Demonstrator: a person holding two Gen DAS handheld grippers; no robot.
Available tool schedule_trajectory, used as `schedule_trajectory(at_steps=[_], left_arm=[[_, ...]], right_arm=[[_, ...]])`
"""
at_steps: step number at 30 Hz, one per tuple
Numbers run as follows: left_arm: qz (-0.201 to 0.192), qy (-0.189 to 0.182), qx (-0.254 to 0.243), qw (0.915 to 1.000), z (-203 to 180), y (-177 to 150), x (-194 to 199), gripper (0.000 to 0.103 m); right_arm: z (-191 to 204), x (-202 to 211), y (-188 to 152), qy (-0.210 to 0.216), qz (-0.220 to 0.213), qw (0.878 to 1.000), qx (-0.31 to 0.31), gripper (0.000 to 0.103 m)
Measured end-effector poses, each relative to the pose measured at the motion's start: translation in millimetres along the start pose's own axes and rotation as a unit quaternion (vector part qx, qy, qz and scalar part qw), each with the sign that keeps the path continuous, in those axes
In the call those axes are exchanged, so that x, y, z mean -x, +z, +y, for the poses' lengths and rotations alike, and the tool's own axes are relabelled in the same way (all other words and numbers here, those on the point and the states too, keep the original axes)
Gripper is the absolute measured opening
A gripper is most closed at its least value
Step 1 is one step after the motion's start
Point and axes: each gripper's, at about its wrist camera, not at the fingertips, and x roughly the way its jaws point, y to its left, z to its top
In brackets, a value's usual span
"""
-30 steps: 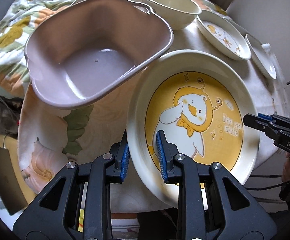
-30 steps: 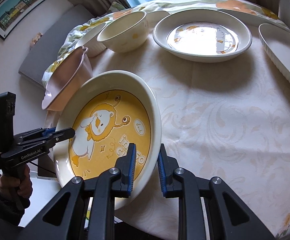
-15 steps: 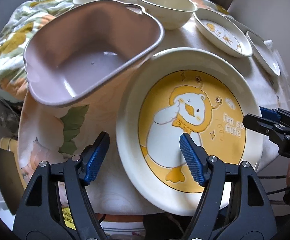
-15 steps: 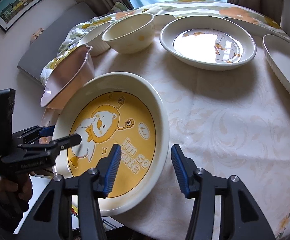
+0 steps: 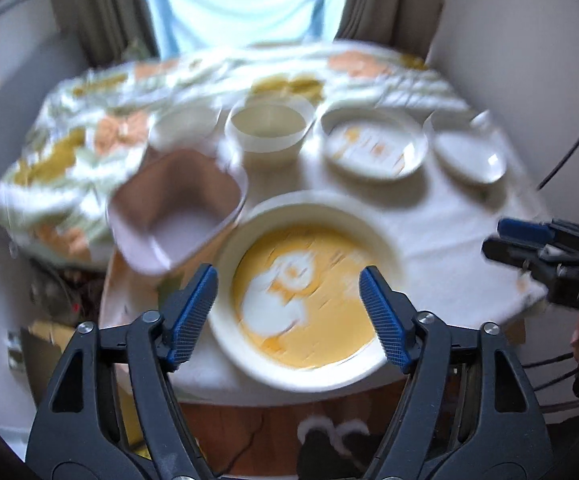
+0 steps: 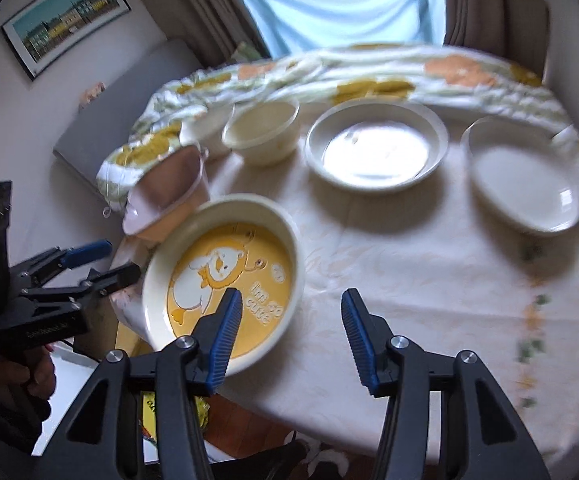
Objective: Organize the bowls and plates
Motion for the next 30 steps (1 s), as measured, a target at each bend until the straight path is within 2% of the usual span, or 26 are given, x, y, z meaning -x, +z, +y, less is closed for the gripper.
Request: schedule_trajectory(at_steps=[1,2,4,7,10,13,15,17,21,24,27,30], left_arm=[[-0.015,0.002,-0.006,0.9999,-10,6,9,0.103],[-0.037,-0.001,-0.014,0.9992,-21,12,19,0.103],[-0.054,-0.016,-0.034,0.9978,-42,23,27,0.103],[-0.054,-0.026,-0.075,0.9954,-81,41,24,0.103],[-0.051,-0.055,-0.108,0.9914,-113,51,18,0.103],[-0.034,-0.077,-0.115,0.9898,-136,61,9,0.103],[-0.022,-0.085,-0.124,0.9883,-151,71,1,0.103],[-0.034,-0.087,-0.139,0.9859,-162,82,-4,0.103],[-0.048,-0.113,-0.185,0.9750,-186,121,-28,0.103],[-0.051,-0.122,-0.215,0.9675,-200,149,-50,0.103],[-0.041,-0.131,-0.243,0.9603,-214,178,-83,0.103],[-0.008,-0.160,-0.258,0.9527,-224,203,-128,0.103]], right_arm=[[-3,12,0,-0.007,-0.007,1.000,-0.002,0.063],[-7,26,0,-0.011,-0.017,1.000,-0.007,0.084],[-17,50,-3,-0.014,-0.043,0.999,-0.017,0.102],[-34,83,-9,-0.033,-0.087,0.995,-0.040,0.102],[-52,108,-15,-0.054,-0.120,0.989,-0.070,0.102],[-72,126,-18,-0.104,-0.123,0.983,-0.085,0.102],[-82,132,-16,-0.119,-0.120,0.981,-0.096,0.102],[-90,136,-15,-0.122,-0.124,0.979,-0.108,0.102],[-109,136,-7,-0.164,-0.122,0.970,-0.128,0.102],[-128,129,3,-0.174,-0.119,0.965,-0.156,0.102],[-150,114,12,-0.178,-0.103,0.959,-0.194,0.102],[-172,91,20,-0.166,-0.094,0.954,-0.233,0.102]])
